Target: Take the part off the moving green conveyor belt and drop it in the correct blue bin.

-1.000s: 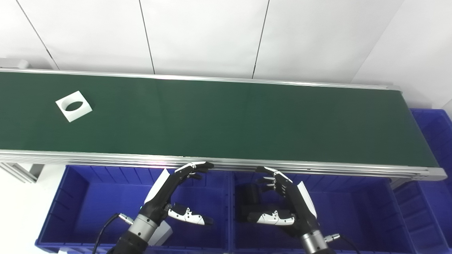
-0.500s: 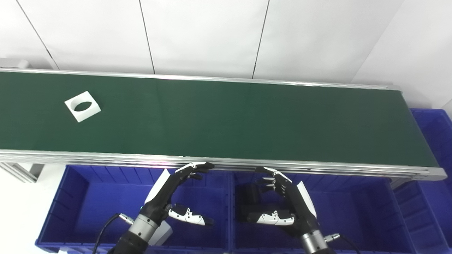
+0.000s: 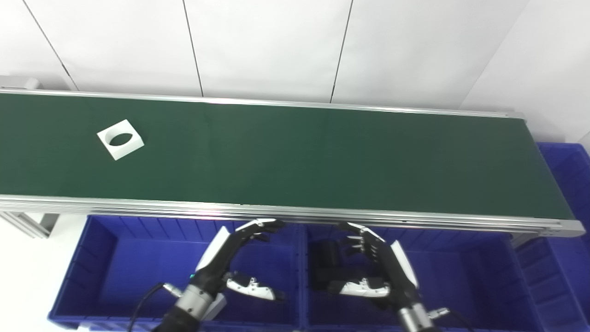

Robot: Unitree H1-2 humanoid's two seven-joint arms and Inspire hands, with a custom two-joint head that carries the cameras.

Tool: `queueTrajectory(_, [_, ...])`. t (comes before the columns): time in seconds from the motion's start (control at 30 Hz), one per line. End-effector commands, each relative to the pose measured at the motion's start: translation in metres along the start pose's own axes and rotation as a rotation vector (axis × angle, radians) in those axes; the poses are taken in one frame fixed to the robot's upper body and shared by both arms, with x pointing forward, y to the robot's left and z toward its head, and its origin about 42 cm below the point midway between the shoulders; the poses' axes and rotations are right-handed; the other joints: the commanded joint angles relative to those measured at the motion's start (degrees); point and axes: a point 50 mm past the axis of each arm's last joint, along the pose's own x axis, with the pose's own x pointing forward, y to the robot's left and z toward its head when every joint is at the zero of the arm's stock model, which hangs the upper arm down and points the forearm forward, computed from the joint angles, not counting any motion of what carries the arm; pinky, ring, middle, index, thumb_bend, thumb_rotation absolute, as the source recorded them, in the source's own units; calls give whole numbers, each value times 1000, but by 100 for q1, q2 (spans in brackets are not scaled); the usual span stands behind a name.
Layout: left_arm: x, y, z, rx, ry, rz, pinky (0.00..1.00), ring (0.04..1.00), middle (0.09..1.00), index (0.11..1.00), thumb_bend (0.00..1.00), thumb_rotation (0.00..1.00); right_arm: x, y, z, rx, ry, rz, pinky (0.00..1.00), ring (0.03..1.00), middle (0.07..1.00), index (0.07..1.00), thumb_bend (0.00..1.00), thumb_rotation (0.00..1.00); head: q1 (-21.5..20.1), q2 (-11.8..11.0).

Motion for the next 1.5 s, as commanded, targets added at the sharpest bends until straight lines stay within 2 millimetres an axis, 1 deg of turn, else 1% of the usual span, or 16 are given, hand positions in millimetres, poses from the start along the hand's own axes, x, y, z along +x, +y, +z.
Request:
queueTrajectory(0.0, [13, -3, 10, 25, -71, 19, 705, 782, 804, 758, 972, 136, 1, -11, 3, 2, -56, -11, 628, 741, 835, 769, 1000, 321, 276, -134])
queueTrajectory(0.03, [14, -6, 10, 29, -70, 19, 698, 778, 802, 757, 975, 140, 0, -13, 0, -1, -47, -12, 625, 741, 836, 771, 1000, 329, 276, -134])
queueTrajectory(0.07, [16, -10, 9, 29, -68, 19, 695, 776, 801, 757, 976, 142, -1, -16, -3, 1, -35, -13, 623, 742, 837, 772, 1000, 334, 500, -240])
queueTrajectory(0.1, [17, -13, 8, 29, -67, 20, 686, 769, 797, 756, 981, 139, -2, -19, -5, 3, -26, -13, 624, 742, 839, 773, 1000, 330, 537, -260])
queueTrajectory(0.13, [19, -17, 7, 29, -64, 20, 683, 767, 795, 755, 983, 139, -2, -22, -8, 16, -15, -11, 625, 743, 840, 773, 1000, 329, 730, -370])
queueTrajectory(0.17, [20, -19, 7, 30, -62, 21, 676, 762, 793, 756, 989, 133, -3, -24, -10, 26, -8, -10, 629, 740, 841, 770, 1000, 308, 730, -370])
queueTrajectory(0.2, [22, -23, 5, 30, -57, 20, 671, 759, 792, 757, 993, 133, -3, -26, -13, 33, 1, -8, 631, 739, 842, 768, 1000, 297, 915, -490])
queueTrajectory(0.23, [23, -26, 4, 31, -53, 20, 661, 754, 790, 758, 999, 133, -4, -28, -15, 38, 8, -8, 630, 740, 844, 767, 1000, 287, 936, -507])
queueTrajectory(0.3, [26, -31, 1, 34, -46, 19, 659, 753, 791, 758, 1000, 136, -4, -32, -19, 51, 24, -5, 633, 743, 846, 766, 1000, 279, 1064, -621])
queueTrajectory(0.47, [31, -38, -1, 43, -42, 21, 640, 745, 796, 758, 1000, 126, -3, -38, -25, 65, 38, -1, 628, 741, 848, 759, 1000, 275, 1105, -704])
queueTrajectory(0.63, [33, -41, -4, 37, -32, 22, 651, 755, 802, 760, 1000, 127, -1, -40, -28, 80, 46, -7, 617, 725, 836, 750, 1000, 271, 1136, -777])
queueTrajectory(0.93, [33, -40, -8, 31, -21, 21, 662, 761, 803, 759, 1000, 107, 3, -39, -29, 75, 51, -6, 607, 719, 832, 750, 1000, 281, 1130, -870])
queueTrajectory(1.17, [30, -38, -8, 32, -23, 17, 661, 760, 804, 759, 1000, 120, 5, -35, -29, 84, 49, -6, 603, 718, 831, 749, 1000, 272, 1158, -904])
queueTrajectory(1.3, [29, -36, 2, 39, -69, 10, 655, 759, 806, 762, 1000, 141, 5, -33, -29, 83, 51, -10, 597, 713, 831, 750, 1000, 282, 1192, -927])
queueTrajectory(1.47, [26, -34, 36, 25, -197, 1, 645, 755, 808, 772, 999, 149, 7, -30, -32, 94, 57, -6, 592, 711, 834, 752, 1000, 287, 1218, -998])
